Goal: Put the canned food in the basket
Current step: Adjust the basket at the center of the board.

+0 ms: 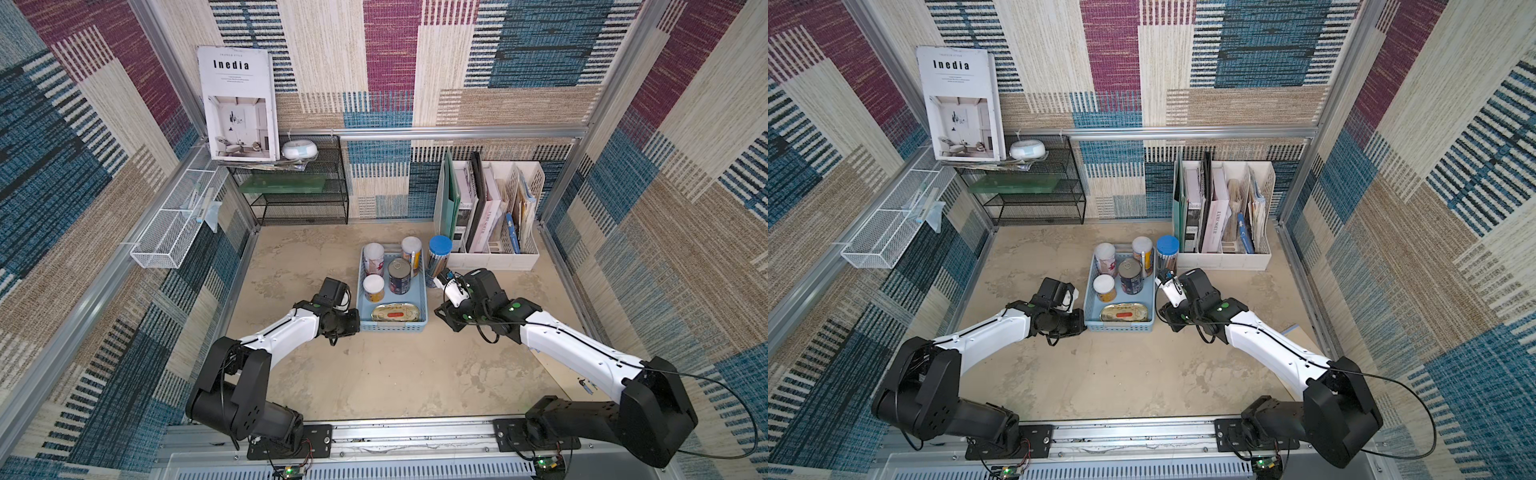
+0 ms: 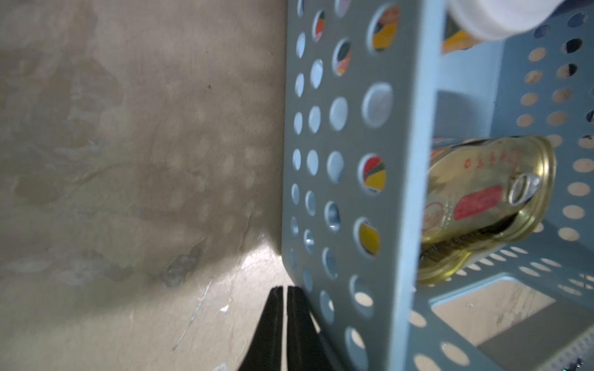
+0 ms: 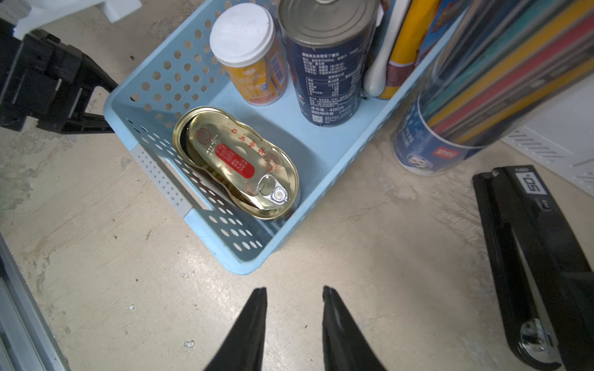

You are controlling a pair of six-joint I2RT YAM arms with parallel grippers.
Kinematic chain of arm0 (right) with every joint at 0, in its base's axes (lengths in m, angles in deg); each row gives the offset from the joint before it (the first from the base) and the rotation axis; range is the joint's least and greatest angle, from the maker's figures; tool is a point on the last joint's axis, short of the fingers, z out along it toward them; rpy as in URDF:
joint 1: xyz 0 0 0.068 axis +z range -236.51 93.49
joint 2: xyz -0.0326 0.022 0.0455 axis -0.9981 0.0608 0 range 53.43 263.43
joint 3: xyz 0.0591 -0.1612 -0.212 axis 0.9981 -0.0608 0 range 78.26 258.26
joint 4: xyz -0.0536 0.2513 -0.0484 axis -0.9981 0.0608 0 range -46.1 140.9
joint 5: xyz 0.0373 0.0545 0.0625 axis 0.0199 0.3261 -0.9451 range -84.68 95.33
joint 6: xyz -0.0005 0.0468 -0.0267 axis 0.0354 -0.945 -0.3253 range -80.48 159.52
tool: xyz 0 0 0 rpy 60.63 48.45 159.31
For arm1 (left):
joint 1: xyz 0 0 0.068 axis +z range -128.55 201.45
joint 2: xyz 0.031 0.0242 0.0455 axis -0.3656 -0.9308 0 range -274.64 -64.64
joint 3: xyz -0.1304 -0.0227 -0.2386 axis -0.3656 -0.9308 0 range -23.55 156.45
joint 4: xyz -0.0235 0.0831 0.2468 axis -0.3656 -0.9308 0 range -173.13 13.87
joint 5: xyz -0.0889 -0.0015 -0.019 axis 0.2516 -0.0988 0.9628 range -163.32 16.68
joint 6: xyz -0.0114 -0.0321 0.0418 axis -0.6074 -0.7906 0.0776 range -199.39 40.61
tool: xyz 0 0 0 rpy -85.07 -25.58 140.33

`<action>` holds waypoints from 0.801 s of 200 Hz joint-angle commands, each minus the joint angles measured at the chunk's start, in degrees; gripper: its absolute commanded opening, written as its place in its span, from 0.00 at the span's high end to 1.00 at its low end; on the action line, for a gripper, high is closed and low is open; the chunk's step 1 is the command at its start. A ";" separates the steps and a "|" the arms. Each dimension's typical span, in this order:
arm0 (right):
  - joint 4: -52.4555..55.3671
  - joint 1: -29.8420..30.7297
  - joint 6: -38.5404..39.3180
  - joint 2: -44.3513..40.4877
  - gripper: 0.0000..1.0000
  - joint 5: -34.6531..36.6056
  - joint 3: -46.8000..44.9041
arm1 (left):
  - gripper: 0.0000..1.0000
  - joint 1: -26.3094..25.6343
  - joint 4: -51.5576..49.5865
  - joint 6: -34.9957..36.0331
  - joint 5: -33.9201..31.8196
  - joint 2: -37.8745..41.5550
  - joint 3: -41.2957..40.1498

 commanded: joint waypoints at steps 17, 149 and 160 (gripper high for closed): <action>-1.99 -0.09 0.19 -1.48 0.52 0.82 -0.42 | 0.75 -0.27 -2.72 0.17 -3.21 3.12 -0.96; -28.59 -4.94 1.93 -29.01 0.01 32.31 -17.92 | 0.01 7.82 10.59 8.68 -35.32 30.51 -6.18; -30.40 -6.68 1.68 -29.25 0.01 32.72 -19.74 | 0.01 7.86 16.80 11.06 -36.41 32.17 -10.67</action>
